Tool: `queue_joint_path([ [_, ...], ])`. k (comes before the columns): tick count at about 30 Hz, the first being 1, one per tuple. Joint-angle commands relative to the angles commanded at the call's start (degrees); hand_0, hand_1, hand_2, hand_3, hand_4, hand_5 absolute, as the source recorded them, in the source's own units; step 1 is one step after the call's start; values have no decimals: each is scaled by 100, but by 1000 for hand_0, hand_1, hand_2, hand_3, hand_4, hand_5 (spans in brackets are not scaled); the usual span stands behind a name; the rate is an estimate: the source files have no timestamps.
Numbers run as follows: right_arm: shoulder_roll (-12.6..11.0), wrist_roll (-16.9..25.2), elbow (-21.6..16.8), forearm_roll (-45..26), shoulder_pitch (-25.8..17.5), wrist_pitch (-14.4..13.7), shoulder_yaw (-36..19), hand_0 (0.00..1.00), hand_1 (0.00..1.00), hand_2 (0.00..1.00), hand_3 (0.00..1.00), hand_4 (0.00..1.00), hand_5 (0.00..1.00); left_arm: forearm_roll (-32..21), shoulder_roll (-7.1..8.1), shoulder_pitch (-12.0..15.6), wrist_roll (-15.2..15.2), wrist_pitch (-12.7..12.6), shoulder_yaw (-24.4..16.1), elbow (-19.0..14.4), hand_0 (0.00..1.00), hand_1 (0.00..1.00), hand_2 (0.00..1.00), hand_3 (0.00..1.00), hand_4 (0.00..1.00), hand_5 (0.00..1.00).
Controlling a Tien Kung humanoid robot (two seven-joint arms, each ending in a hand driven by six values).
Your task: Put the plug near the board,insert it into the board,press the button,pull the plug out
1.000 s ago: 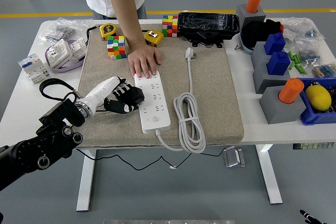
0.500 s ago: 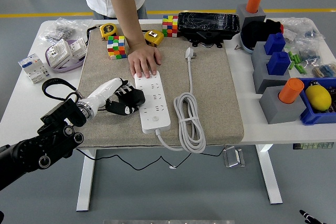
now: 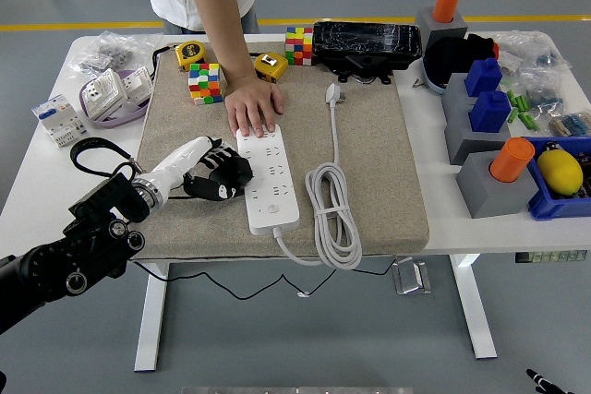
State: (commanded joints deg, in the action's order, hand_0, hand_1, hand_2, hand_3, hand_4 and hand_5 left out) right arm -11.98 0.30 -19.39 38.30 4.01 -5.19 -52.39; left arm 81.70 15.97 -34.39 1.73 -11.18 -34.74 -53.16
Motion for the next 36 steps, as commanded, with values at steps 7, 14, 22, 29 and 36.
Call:
queue_joint_path([
  [7, 1, 2, 1, 1, 8, 0, -13, 612, 641, 651, 552, 945, 489, -29, 5, 5, 83, -52, -34, -24, 677, 722, 718, 741, 998, 367],
  [14, 0, 2, -2, 13, 5, 0, -20, 611, 642, 651, 552, 946, 489, -140, 37, 166, 376, -384, -316, -281, 677, 721, 715, 739, 998, 449],
  [22, -1, 4, -4, 35, -10, -1, -31, 611, 642, 651, 552, 948, 488, -162, 90, 711, 533, -1217, -878, -1073, 680, 724, 723, 742, 998, 610],
  [29, 2, 21, -6, 46, -13, -7, -60, 612, 642, 651, 553, 948, 488, 445, 164, 1279, -147, -1574, -979, -1794, 699, 748, 741, 746, 973, 668],
  [36, 4, 37, -14, 57, -23, -12, -67, 611, 641, 649, 553, 948, 488, 980, 230, 1660, -652, -1742, -977, -2135, 735, 777, 764, 764, 958, 699],
])
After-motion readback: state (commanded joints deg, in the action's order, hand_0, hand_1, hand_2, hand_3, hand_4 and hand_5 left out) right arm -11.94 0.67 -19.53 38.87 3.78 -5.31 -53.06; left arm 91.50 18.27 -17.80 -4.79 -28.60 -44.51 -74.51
